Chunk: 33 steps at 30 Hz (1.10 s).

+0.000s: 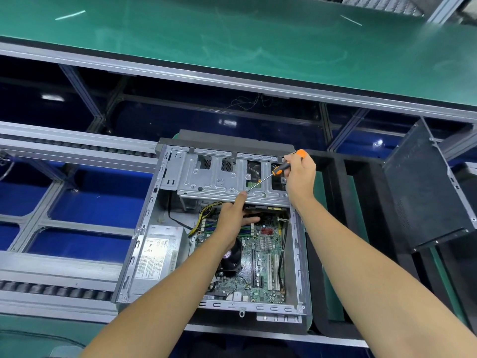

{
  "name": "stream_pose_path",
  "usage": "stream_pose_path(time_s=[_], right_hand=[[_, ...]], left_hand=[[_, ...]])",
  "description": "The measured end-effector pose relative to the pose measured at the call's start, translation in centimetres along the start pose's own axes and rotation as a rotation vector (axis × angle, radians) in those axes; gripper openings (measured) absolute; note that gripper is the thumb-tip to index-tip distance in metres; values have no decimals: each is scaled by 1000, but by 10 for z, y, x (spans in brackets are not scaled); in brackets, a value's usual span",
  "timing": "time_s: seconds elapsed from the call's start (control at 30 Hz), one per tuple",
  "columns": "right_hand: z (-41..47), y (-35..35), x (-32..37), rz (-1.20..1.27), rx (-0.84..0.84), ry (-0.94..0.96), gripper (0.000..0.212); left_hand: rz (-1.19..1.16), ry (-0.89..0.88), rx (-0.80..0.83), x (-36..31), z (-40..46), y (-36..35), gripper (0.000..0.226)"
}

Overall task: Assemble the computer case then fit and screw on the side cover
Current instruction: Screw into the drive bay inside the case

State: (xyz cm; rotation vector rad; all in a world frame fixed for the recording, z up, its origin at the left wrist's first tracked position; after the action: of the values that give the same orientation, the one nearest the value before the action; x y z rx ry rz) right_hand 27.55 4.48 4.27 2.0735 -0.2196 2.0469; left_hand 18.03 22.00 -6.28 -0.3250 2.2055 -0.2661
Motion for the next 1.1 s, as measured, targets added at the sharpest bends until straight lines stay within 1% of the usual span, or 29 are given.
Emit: stream_pose_path(time_s=[0.17,0.23,0.33,0.47,0.9,1.1], right_hand=[[1,1,-2,-14,-7,-1,21],[1,2,-3,-18,-15,-5,23],[1,1,-2,-25,-11,7,20],[2,0,0,-15,-7,22,20],[-1,0,1,-17,-5,8,23],[-1,0,2,-33,0,6,21]], left_hand=[[4,-22,3,0,1,0,48],[4,-30,3,-1,1,0,49],[13,-37,5,-1,0,-1,49],[16,-39,13,-2,-1,0,55],[40,-62,-2,2,8,5,54],[41,-71,-4,3,11,7,55]])
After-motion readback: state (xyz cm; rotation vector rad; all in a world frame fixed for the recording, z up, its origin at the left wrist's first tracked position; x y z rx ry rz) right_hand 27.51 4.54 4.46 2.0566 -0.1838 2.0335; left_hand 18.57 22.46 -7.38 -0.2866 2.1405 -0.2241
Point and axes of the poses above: each hand's wrist, its own z-axis towards the middle knuckle, its own y-axis out of the back of the hand, x = y × z, the point moved 7 cm from there along z, towards the middle knuckle, and after that the axes turned 4 degrees about x, right-handed, at the moved point
